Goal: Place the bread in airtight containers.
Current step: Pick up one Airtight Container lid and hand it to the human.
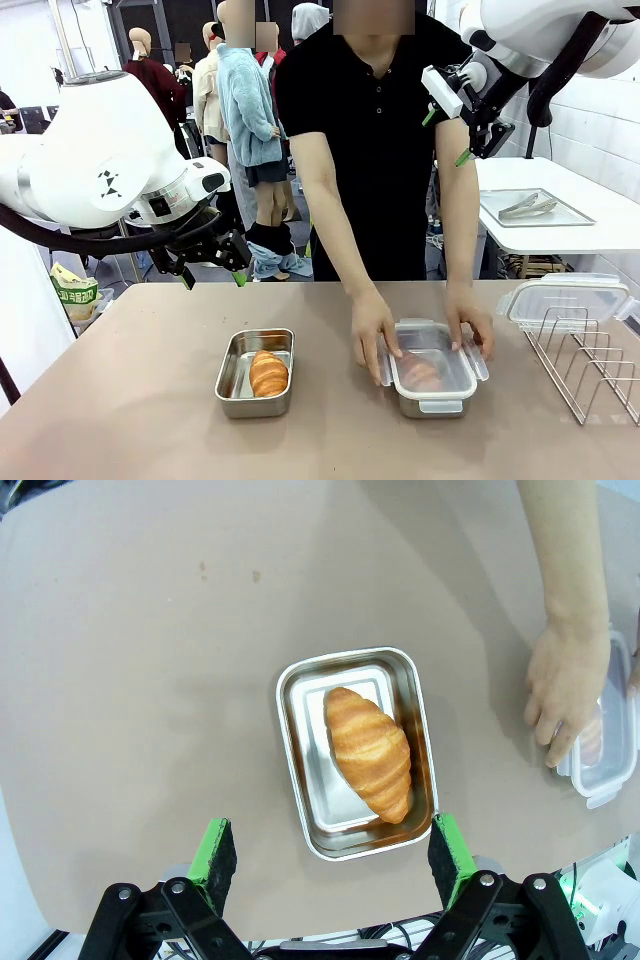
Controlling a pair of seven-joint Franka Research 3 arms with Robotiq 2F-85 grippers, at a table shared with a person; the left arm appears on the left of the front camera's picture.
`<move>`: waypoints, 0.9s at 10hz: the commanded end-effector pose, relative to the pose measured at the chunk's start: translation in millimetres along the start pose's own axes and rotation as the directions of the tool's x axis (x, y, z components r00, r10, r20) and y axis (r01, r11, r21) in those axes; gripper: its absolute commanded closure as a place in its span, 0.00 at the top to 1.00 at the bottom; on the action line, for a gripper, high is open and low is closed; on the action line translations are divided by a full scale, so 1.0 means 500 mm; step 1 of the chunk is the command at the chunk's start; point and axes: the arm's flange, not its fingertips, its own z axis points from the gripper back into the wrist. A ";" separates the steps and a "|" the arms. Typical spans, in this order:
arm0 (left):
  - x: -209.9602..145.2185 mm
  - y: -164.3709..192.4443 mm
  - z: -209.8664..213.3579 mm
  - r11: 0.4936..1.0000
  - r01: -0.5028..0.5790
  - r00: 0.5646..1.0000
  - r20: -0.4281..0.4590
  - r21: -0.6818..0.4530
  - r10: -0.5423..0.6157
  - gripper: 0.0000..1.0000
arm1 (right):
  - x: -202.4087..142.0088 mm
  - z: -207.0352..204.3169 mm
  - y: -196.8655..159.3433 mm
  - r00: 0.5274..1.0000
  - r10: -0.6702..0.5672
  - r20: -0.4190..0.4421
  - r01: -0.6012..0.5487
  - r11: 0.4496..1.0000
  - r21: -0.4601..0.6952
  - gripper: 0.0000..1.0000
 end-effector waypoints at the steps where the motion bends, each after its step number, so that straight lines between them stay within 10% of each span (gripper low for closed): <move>1: 0.002 0.002 0.001 1.000 0.000 1.000 0.004 0.007 0.000 1.00 | 0.001 0.001 0.003 1.000 -0.001 0.004 0.001 1.000 -0.001 1.00; 9: 0.002 0.002 0.001 1.000 0.000 1.000 0.004 0.007 0.000 1.00 | 0.001 0.001 0.003 1.000 -0.001 0.004 0.001 1.000 -0.001 1.00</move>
